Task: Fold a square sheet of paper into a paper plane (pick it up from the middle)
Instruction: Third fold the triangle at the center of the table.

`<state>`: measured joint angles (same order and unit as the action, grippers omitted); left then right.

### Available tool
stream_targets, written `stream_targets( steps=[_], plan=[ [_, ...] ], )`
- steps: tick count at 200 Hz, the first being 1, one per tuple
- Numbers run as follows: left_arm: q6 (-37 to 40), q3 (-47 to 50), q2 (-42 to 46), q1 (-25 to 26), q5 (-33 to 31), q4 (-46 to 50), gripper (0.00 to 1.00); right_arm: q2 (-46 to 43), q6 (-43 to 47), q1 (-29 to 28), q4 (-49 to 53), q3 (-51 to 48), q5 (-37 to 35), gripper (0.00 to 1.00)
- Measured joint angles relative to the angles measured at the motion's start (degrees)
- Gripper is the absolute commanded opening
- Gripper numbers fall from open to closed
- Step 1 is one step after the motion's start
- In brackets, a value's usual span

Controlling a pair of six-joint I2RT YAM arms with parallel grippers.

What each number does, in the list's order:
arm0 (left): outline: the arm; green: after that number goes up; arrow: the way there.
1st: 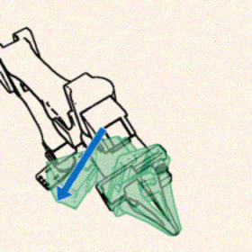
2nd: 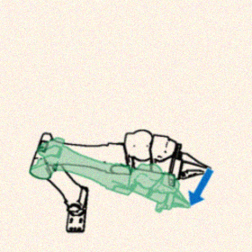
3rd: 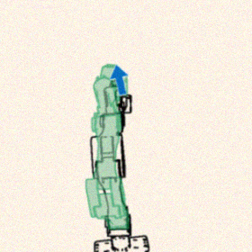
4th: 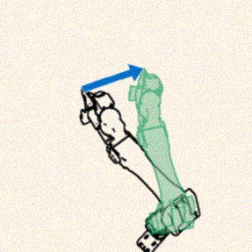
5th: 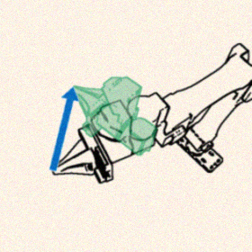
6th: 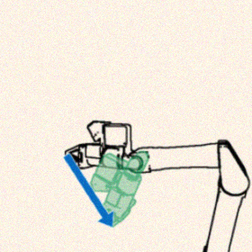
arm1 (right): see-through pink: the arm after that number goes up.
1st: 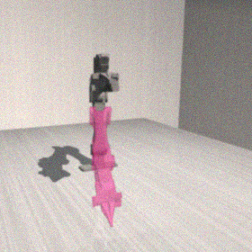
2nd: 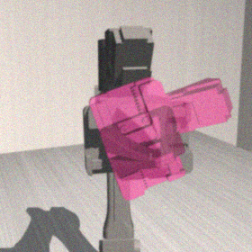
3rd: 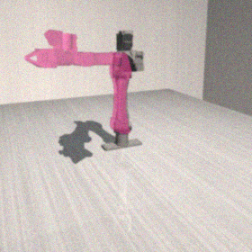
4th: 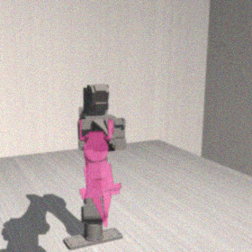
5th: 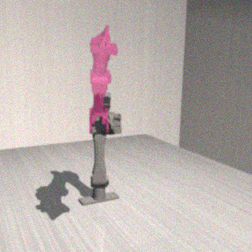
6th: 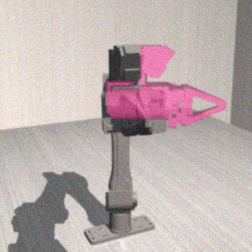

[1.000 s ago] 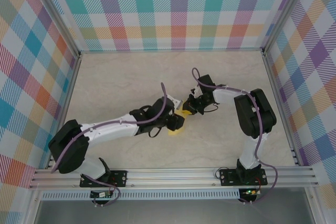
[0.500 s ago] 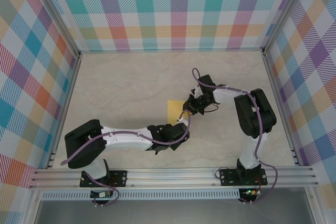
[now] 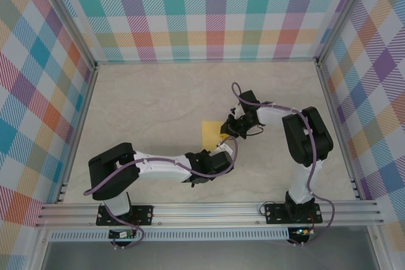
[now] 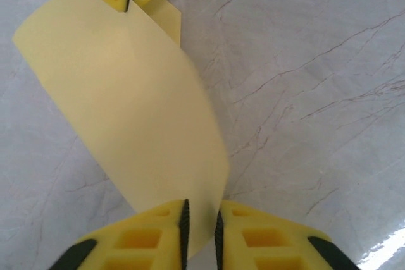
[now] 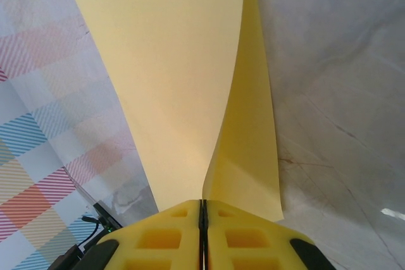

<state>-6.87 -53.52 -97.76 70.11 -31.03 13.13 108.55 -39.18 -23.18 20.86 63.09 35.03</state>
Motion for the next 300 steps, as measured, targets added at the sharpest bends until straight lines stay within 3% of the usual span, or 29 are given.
stream_targets(
  steps=[41, 79, 104, 162, 188, 206, 230, 300],
  plan=[
    [0.1, 0.0, 0.3, 0.0, -0.6, -0.2, 0.00, 0.0, 0.0, 0.0, 0.2, 0.0, 0.0, 0.12],
    [-0.6, 0.6, 3.1, -0.9, 1.6, -1.0, 0.00, 0.0, 0.0, 0.0, 0.5, 0.0, -0.1, 0.21],
    [-1.3, 2.1, 6.1, -3.4, 7.3, -2.7, 0.00, -0.2, 0.4, 0.0, 1.3, 0.0, -1.1, 0.32],
    [-3.3, 4.4, 7.5, -11.8, 24.1, -6.3, 0.00, -5.1, 1.2, 0.6, 5.1, 0.0, -7.0, 0.50],
    [-4.9, 6.4, 7.5, -16.3, 32.1, -8.8, 0.00, -7.8, 1.6, 0.7, 6.0, 0.0, -8.9, 0.49],
    [-5.7, 7.1, 7.5, -18.7, 36.8, -9.4, 0.00, -8.6, 1.9, 0.7, 6.0, -0.1, -9.4, 0.40],
    [-6.2, 7.3, 7.4, -20.9, 42.2, -10.6, 0.00, -8.9, 2.4, 0.7, 5.6, -0.6, -8.7, 0.37],
    [-7.7, 7.7, 5.9, -25.4, 50.6, -12.1, 0.00, -7.8, 2.8, 0.6, 3.8, 0.2, -4.0, 0.24]
  ],
)
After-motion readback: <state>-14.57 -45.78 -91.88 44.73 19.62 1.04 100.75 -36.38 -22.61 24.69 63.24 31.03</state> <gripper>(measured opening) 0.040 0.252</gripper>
